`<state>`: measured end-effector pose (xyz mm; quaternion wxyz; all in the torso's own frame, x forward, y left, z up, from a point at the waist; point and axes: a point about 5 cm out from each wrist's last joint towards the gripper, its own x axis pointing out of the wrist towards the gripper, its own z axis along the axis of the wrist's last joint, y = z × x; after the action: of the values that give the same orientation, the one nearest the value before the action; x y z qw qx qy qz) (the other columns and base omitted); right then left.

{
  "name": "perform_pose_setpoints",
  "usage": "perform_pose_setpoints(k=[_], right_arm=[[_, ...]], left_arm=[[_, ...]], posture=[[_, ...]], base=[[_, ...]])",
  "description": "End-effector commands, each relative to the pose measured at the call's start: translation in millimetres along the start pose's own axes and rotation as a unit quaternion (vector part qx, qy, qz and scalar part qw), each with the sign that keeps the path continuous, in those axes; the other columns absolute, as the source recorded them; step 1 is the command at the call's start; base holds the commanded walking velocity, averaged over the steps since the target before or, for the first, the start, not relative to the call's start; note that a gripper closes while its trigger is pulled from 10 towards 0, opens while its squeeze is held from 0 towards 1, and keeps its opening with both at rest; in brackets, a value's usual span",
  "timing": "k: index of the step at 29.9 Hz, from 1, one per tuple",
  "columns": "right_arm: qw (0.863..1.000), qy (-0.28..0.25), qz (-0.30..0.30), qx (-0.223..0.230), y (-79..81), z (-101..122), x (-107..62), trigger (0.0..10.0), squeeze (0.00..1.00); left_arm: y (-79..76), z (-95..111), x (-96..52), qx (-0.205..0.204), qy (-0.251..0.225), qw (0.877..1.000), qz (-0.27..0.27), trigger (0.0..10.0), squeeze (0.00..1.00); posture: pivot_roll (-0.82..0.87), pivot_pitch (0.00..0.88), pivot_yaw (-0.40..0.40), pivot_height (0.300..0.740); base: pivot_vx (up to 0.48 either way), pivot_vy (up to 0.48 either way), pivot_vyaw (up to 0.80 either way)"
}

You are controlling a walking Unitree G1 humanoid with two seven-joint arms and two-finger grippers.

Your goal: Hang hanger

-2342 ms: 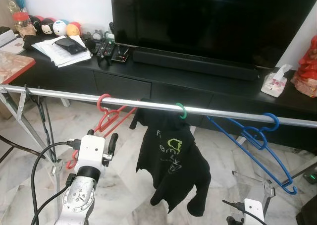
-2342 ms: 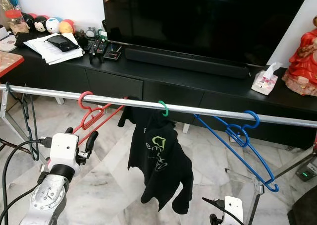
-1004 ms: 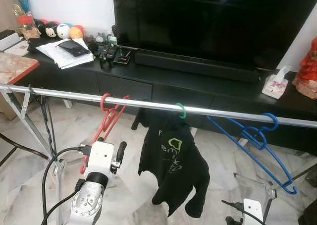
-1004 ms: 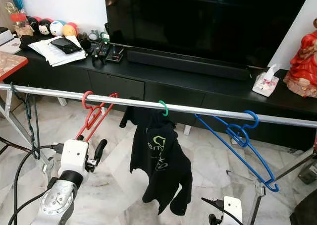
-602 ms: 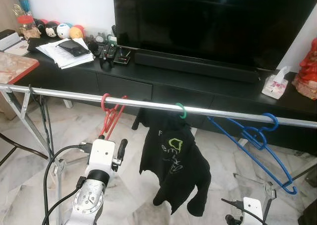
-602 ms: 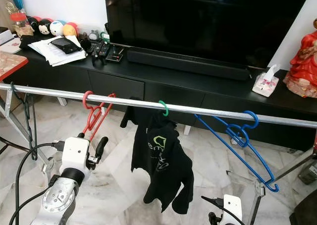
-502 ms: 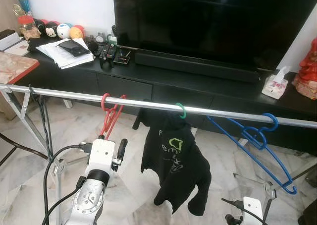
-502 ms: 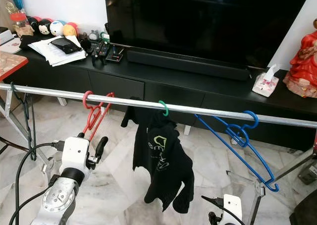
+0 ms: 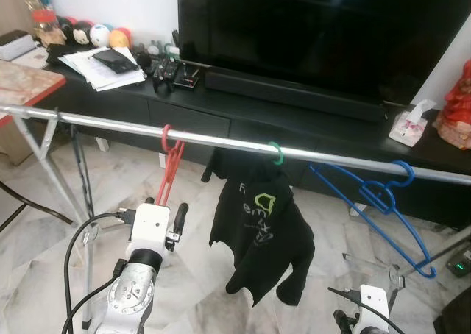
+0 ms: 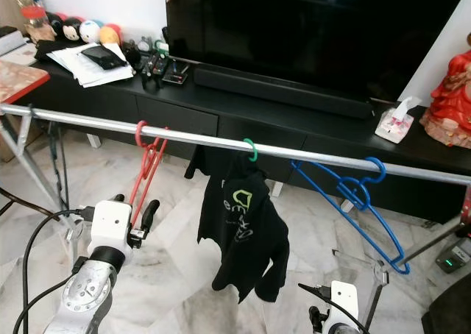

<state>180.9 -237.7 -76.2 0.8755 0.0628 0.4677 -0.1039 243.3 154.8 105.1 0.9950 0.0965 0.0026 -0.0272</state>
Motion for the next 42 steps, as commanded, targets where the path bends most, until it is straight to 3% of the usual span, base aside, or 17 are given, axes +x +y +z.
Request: perform_pose_setpoints(k=[1,24,31,37,42], right_arm=[[1.0,0.003,-0.008,0.004,-5.0,-1.7,-0.8,10.0,0.0],[1.0,0.009,-0.021,0.003,-16.7,-6.9,-3.4,10.0,0.0],[0.999,0.022,-0.04,0.021,-29.6,-24.2,-8.4,10.0,0.0],[0.998,0.031,-0.038,0.036,-21.8,-35.2,-8.7,10.0,0.0],[0.998,0.027,-0.036,0.044,-17.0,-33.1,-7.4,10.0,0.0]], left_arm=[[-5.1,-1.1,0.4,-0.003,0.005,1.0,-0.007,10.0,0.0],[-14.1,-1.9,1.3,-0.011,0.007,1.0,-0.013,10.0,0.0],[-8.8,-1.4,-2.9,-0.004,0.012,1.0,-0.026,10.0,0.0],[4.3,-6.4,5.9,0.017,0.022,1.0,-0.015,10.0,0.0],[-2.7,-3.0,15.7,0.002,0.018,1.0,-0.021,10.0,0.0]], posture=[[0.1,0.0,-0.108,0.74],[0.09,0.0,-0.109,0.74],[0.09,0.0,-0.077,0.74],[0.07,0.0,-0.055,0.74],[0.08,0.0,-0.048,0.74]], base=[[-0.296,0.0,0.0],[-0.296,0.0,0.0],[-0.296,0.0,0.0],[0.0,0.0,0.0],[0.0,0.0,0.0]])
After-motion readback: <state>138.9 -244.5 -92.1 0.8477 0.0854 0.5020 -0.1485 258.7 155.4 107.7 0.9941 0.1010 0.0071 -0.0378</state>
